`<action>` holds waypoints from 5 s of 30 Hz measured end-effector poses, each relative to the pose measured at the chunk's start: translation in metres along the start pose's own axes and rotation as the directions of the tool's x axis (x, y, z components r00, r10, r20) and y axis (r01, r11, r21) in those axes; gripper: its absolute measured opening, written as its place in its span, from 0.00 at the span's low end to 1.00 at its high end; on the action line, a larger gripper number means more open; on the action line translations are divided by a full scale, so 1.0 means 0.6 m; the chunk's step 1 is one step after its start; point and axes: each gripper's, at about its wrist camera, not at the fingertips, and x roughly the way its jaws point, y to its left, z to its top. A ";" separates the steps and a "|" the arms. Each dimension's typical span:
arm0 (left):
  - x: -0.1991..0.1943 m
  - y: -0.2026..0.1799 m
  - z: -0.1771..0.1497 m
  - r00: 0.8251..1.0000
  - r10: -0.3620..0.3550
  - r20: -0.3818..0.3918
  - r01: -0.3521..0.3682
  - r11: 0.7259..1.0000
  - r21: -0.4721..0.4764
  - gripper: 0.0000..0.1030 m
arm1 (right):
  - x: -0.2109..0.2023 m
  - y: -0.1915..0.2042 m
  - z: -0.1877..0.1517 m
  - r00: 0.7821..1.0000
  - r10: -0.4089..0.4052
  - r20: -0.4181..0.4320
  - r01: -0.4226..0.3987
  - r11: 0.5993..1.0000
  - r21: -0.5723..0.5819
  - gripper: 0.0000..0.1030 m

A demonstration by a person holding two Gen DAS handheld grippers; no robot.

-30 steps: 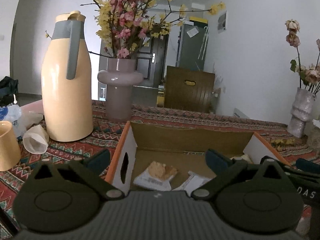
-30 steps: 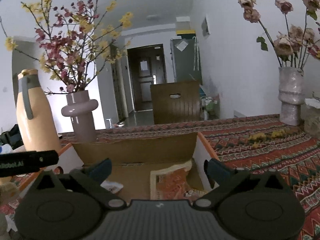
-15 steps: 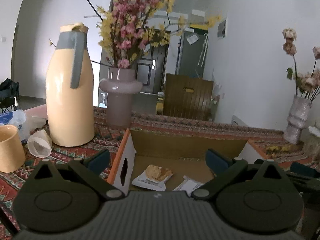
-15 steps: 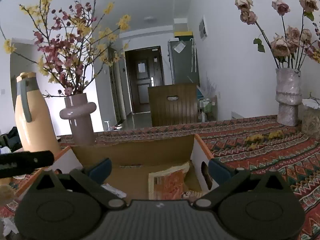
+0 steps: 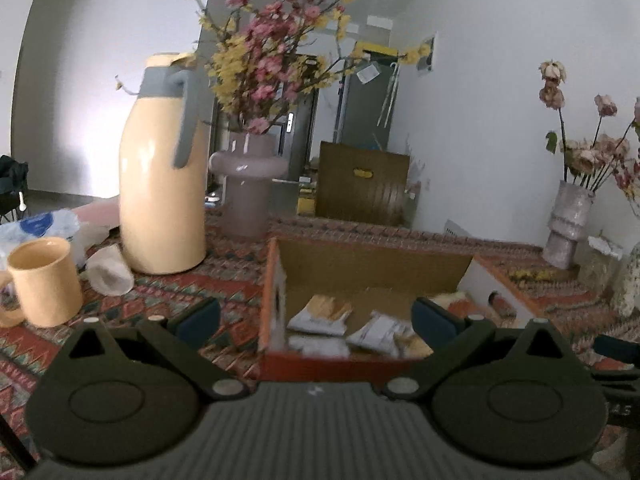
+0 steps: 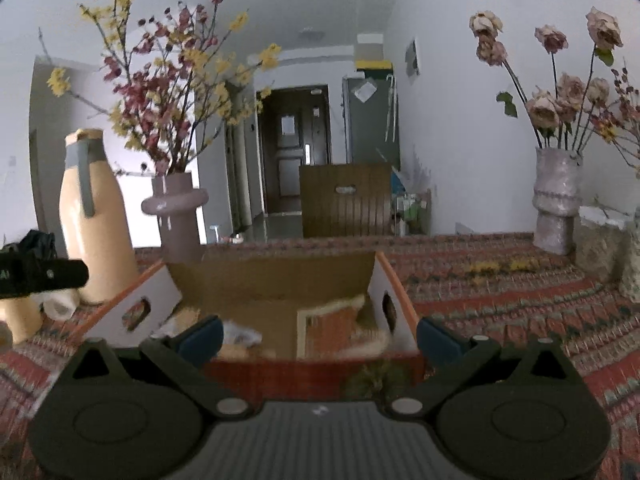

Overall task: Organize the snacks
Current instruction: 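Move both tools back to the pile and grasp the green-and-white packet with the right gripper, then grasp a white snack packet with the left gripper while the right holds the green-and-white packet, then carry both held packets over the cardboard box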

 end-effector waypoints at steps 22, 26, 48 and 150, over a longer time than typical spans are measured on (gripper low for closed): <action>-0.014 0.074 -0.094 0.997 -0.014 -0.071 0.019 0.998 0.061 1.00 | -0.088 0.021 -0.117 0.965 -0.077 -0.250 0.087 0.996 0.028 1.00; -0.012 0.074 -0.095 0.997 -0.024 -0.077 0.028 0.998 0.058 1.00 | -0.075 0.026 -0.121 0.952 -0.110 -0.287 0.128 0.991 0.045 1.00; -0.007 0.081 -0.095 0.994 -0.026 -0.103 0.028 0.999 0.025 1.00 | -0.116 -0.034 -0.153 0.945 -0.158 -0.285 0.169 0.986 0.015 0.65; -0.038 0.042 -0.055 0.981 0.024 -0.194 -0.012 0.998 0.062 0.41 | -0.069 -0.061 -0.119 0.997 -0.023 0.067 0.013 0.989 0.145 0.35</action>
